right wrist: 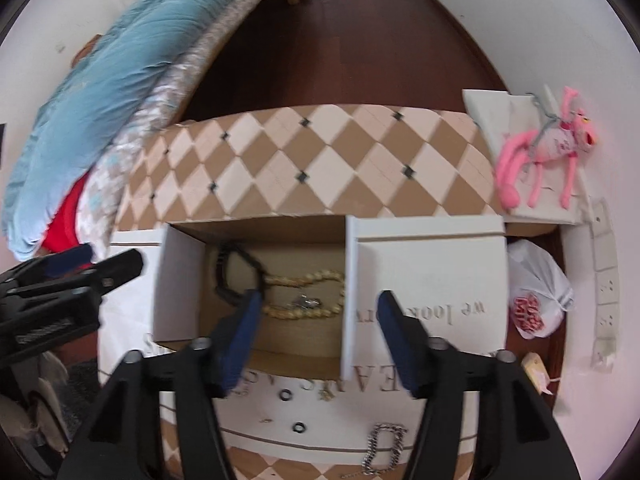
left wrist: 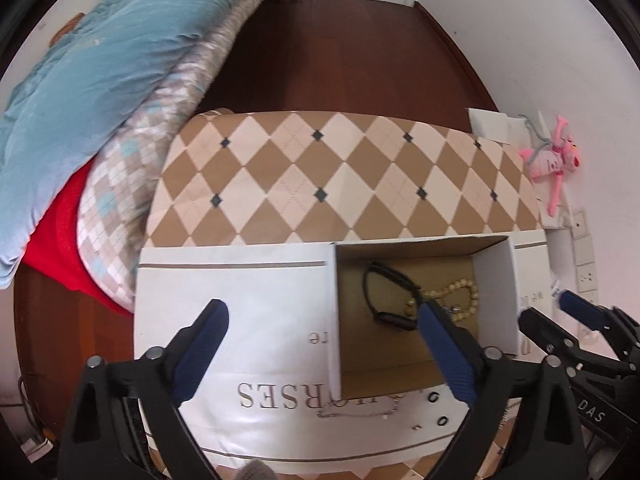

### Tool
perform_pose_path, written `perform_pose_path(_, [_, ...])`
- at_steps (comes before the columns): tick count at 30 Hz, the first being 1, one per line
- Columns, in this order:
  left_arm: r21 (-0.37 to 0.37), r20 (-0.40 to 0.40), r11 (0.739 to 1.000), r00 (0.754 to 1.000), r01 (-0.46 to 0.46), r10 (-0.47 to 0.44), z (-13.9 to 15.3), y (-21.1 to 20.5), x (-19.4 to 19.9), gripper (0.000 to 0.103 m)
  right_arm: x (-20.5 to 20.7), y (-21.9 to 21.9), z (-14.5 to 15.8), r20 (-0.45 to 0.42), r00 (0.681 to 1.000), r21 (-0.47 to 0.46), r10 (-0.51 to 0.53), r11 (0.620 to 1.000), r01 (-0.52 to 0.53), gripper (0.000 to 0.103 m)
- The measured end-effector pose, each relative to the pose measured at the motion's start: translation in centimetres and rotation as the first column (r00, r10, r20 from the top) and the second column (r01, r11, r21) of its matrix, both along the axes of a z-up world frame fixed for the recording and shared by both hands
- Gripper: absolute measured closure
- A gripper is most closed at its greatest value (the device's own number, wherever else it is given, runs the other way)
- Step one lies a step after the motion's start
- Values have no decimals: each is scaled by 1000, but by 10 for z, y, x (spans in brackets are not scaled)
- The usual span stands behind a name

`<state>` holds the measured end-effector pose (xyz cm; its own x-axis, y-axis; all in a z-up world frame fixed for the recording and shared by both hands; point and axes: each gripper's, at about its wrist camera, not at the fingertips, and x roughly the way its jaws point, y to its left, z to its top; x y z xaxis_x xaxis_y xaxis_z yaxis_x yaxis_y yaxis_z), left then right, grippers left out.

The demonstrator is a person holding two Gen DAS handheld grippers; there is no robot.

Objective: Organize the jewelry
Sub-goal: 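Carry the watch band and bead bracelet into the white box and open both grippers, then lift both grippers out of the box and back away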

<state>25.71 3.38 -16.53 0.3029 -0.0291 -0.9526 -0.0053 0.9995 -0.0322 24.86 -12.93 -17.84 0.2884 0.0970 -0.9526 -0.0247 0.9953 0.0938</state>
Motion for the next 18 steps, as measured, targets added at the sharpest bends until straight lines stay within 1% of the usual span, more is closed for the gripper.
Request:
perform_pose_path(1, [18, 18, 1000, 1000, -7, 7, -1, 1, -5, 6, -2, 2, -2, 1, 1000, -21, -2, 1000, 2, 22])
perform_pose_path(2, [37, 30, 999, 999, -14, 13, -3, 1, -8, 6, -5, 2, -4, 4, 1000, -40, -3, 999, 4, 12])
perform_pose_path(4, [60, 53, 998, 998, -32, 29, -7, 3, -18, 5, -14, 5, -10, 8, 1000, -82, -4, 997, 5, 7])
perform_pose_path(7, [91, 66, 995, 997, -43, 37, -13, 2, -29, 5, -24, 10, -18, 22, 1000, -132, -1, 991, 4, 6])
perform_pose_path(12, [99, 69, 994, 996, -55, 48, -17, 2, -43, 5, -34, 13, -25, 28, 1000, -146, -8, 989, 12, 6])
perform_pose_path(18, [97, 104, 994, 993, -57, 47, -6, -2, -62, 5, -50, 13, -13, 68, 997, -149, -18, 988, 28, 6])
